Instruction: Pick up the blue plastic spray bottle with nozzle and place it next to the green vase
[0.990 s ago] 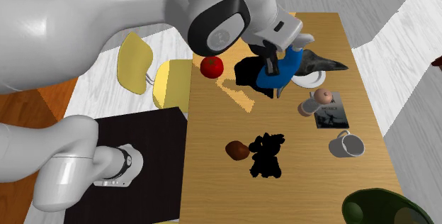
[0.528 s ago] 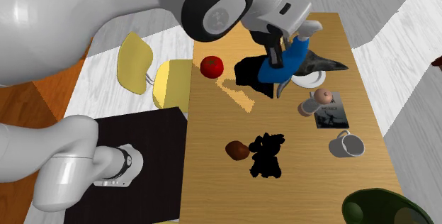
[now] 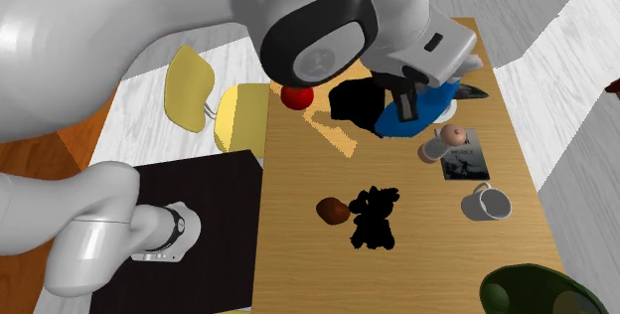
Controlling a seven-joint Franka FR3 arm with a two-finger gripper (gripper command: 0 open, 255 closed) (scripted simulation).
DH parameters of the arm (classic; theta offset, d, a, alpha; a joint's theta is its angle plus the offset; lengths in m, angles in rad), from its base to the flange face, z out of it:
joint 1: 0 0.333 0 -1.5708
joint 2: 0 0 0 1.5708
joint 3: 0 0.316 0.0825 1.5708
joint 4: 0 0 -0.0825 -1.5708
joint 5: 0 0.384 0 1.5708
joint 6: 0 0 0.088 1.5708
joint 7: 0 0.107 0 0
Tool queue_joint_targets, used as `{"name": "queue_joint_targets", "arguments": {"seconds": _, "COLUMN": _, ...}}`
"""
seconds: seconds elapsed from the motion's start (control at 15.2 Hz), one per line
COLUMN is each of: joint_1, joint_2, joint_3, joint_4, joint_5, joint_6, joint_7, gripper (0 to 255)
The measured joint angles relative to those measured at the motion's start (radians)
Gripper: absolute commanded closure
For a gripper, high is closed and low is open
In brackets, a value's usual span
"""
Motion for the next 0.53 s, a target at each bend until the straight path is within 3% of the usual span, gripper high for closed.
{"name": "queue_joint_targets", "arguments": {"seconds": 0.53, "joint_1": -0.079, "joint_2": 0.033, "joint_3": -0.108, "joint_4": 0.031, "joint_5": 0.081, "joint_6": 0.023, "joint_7": -0.22, "gripper": 255}}
